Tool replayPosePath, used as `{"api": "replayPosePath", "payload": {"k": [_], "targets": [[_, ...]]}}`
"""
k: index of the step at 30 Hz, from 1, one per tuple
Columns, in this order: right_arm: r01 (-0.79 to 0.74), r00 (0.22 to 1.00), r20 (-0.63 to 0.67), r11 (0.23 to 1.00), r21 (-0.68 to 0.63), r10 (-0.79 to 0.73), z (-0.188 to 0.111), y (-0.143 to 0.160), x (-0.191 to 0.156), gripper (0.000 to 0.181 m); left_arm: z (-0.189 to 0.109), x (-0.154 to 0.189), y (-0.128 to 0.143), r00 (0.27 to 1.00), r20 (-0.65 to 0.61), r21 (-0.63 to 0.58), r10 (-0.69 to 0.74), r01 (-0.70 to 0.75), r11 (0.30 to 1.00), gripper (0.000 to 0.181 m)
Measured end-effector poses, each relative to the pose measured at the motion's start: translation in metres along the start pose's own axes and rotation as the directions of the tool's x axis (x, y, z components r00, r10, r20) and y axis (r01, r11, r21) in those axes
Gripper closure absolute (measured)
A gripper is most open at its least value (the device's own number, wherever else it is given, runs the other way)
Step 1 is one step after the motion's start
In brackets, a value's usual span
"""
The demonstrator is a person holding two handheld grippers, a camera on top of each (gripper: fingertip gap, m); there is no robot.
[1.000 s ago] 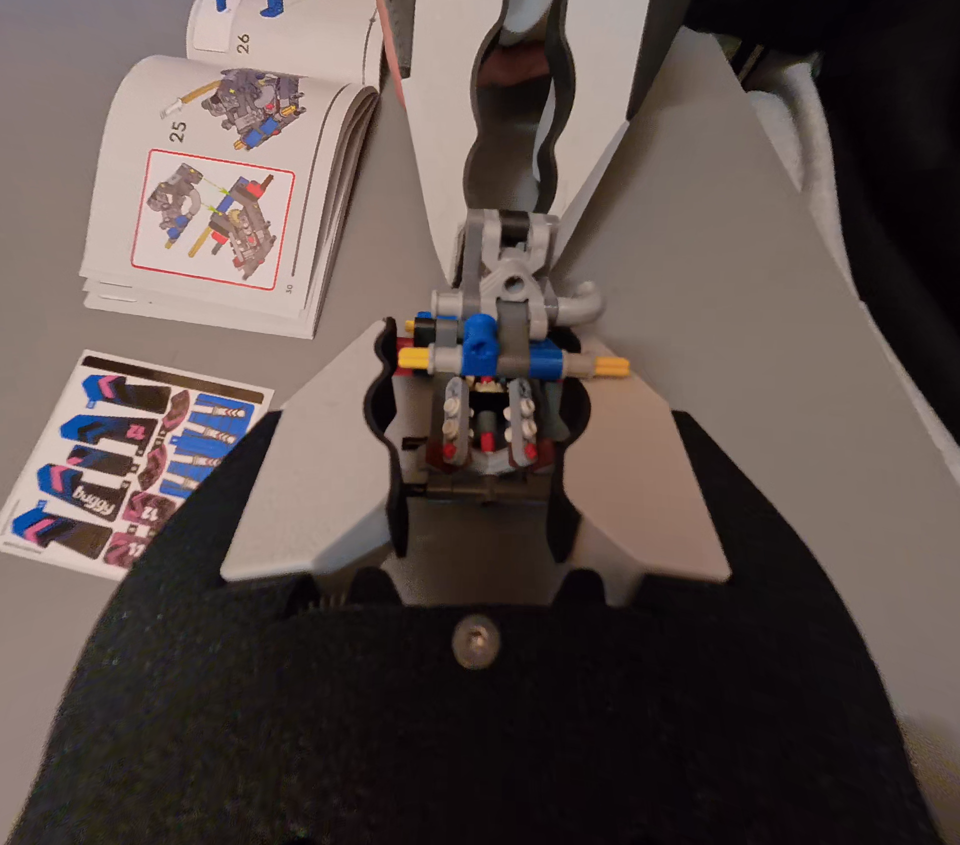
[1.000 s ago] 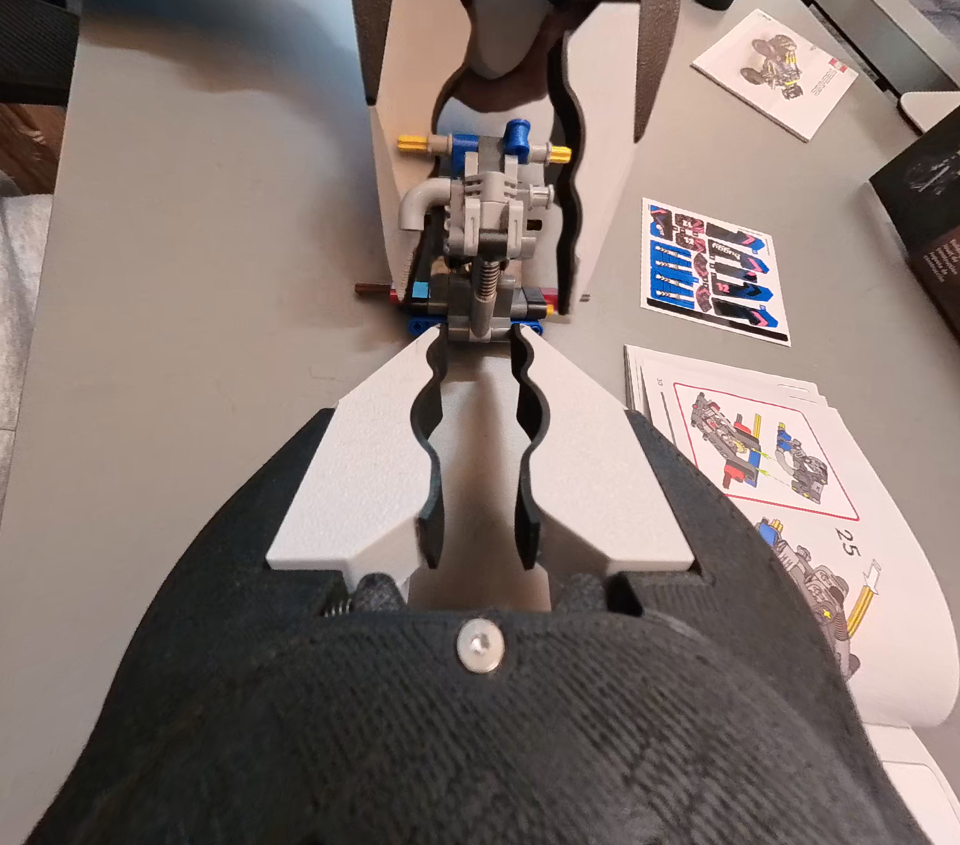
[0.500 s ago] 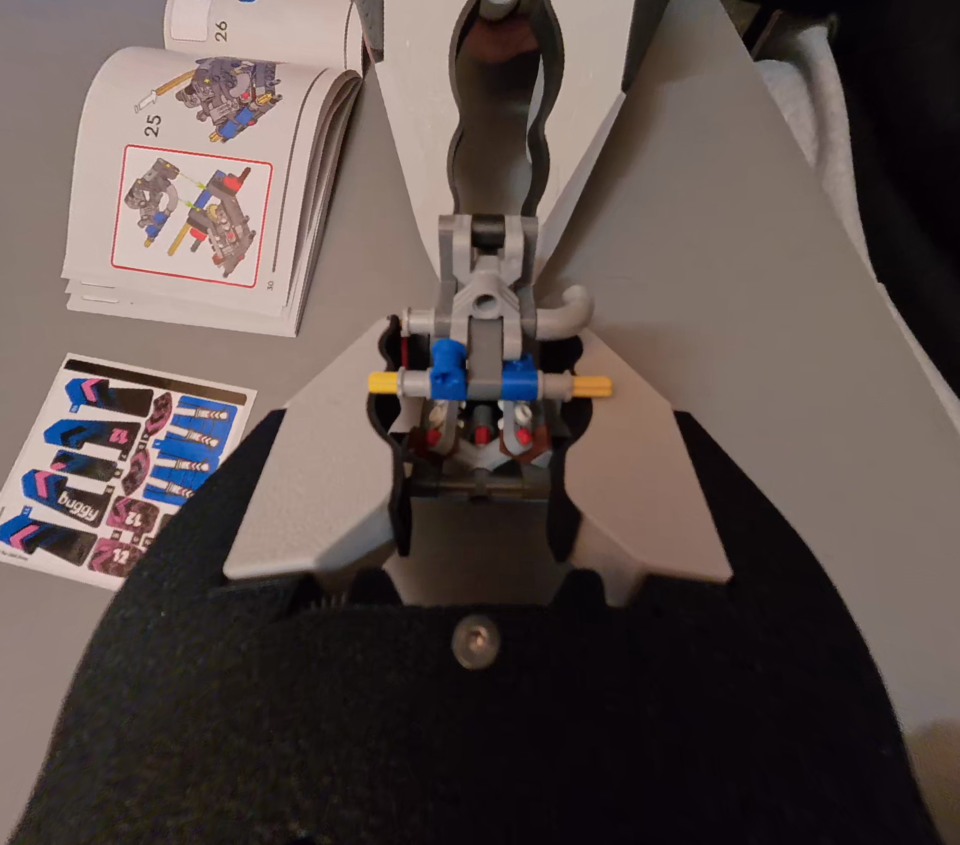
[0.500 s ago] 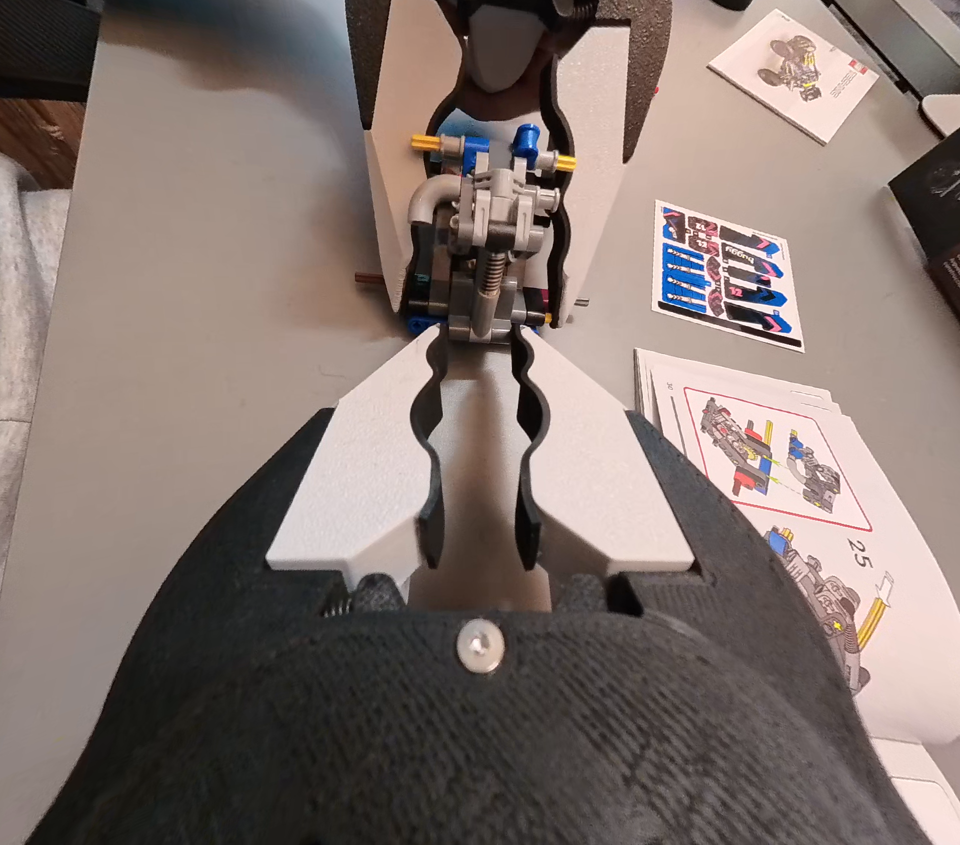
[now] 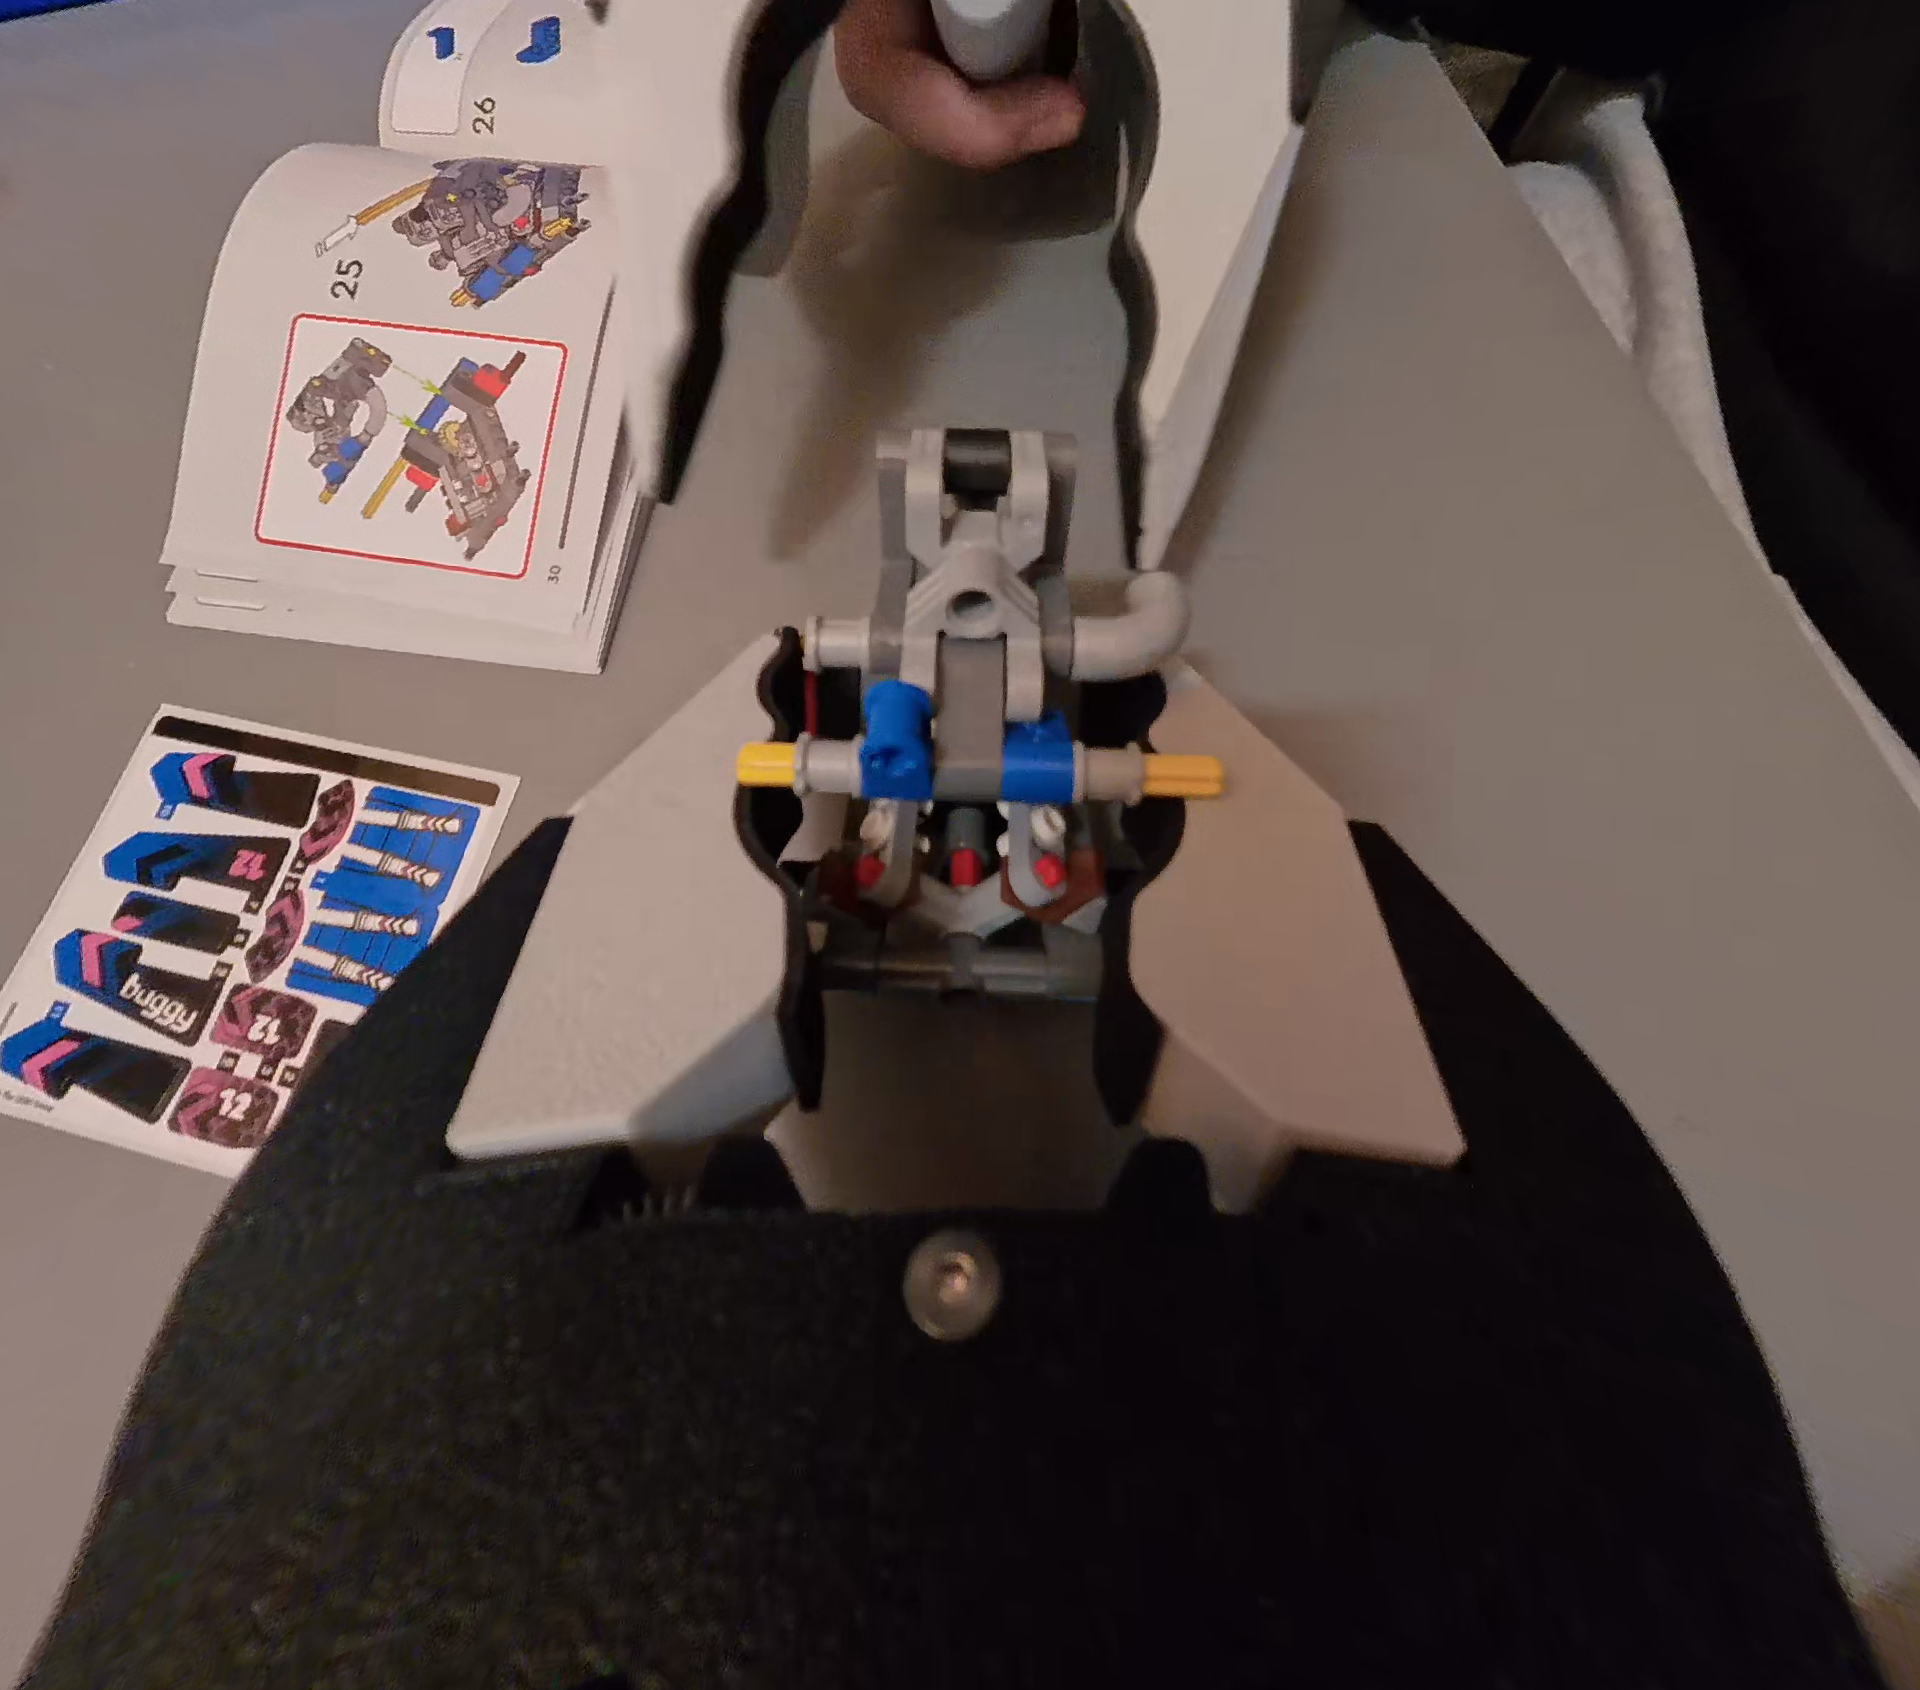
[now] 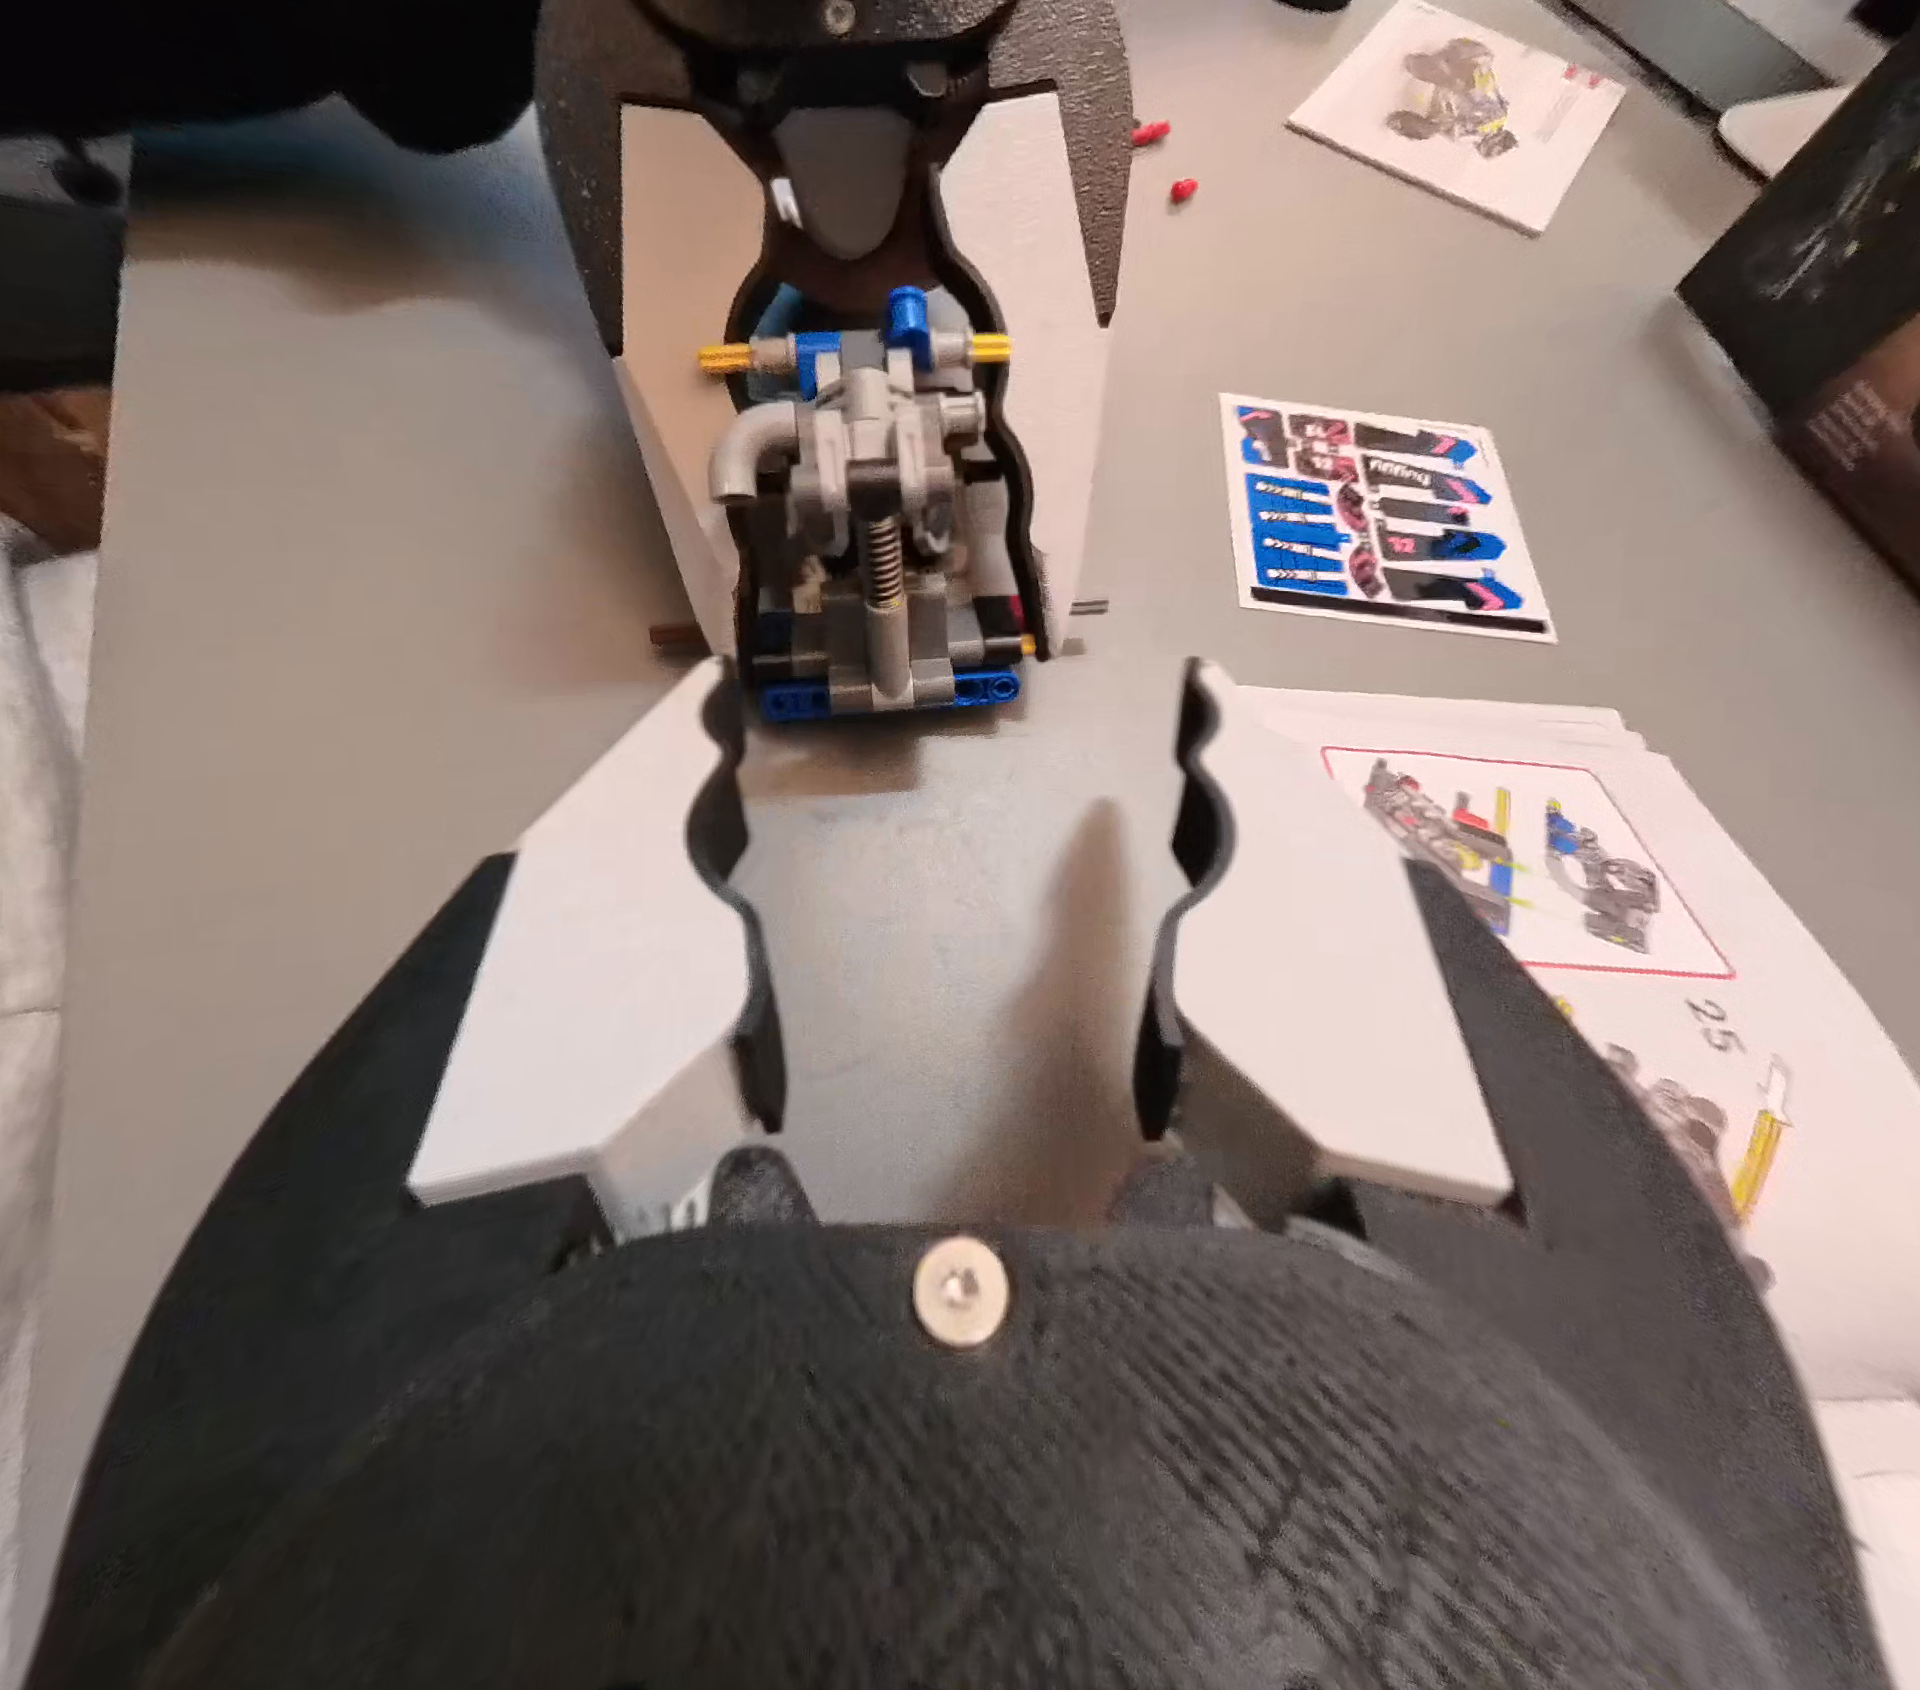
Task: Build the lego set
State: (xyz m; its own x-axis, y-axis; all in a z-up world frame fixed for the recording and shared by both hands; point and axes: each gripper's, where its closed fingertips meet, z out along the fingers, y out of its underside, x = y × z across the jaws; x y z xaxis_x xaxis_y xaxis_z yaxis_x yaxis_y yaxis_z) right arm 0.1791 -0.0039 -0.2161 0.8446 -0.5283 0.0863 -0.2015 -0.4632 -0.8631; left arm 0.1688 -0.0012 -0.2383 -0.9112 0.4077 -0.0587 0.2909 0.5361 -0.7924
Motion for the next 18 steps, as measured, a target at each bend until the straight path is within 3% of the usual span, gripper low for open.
{"api": "replayPosePath", "payload": {"k": [5,9,18], "targets": [[0.011,0.99,0.139,0.993,-0.116,0.005,0.014,0.013,-0.012,0.1,0.0,0.0,0.0,1.0,0.002,0.004,0.01,-0.011,1.0,0.122],[0.079,0.991,0.122,0.983,-0.165,-0.059,0.028,0.016,-0.011,0.09,0.0,0.0,0.0,1.0,0.011,0.005,0.02,-0.02,1.0,0.122],[0.072,0.987,0.156,0.981,-0.177,-0.044,0.035,0.015,-0.018,0.096,-0.001,0.0,0.0,1.0,0.01,0.004,0.012,-0.012,1.0,0.122]]}}
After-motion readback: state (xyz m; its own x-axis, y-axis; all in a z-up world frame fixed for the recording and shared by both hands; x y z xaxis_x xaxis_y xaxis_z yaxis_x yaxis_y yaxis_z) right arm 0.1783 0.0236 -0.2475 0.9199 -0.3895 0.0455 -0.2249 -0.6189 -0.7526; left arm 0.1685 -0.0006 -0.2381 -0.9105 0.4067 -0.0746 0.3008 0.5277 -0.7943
